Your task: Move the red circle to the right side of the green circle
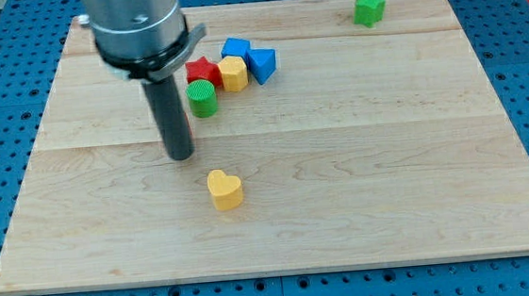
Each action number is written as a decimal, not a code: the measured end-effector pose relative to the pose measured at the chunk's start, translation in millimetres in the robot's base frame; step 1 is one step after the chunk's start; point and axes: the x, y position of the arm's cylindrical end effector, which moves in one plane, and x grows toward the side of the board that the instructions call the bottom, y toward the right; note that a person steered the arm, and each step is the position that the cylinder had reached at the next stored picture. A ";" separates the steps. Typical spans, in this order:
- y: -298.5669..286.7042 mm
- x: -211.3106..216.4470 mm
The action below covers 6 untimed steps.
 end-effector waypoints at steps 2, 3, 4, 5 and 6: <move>-31.5 -35.3; 4.1 -40.9; 39.2 -40.9; 22.4 -25.8; 44.8 -24.6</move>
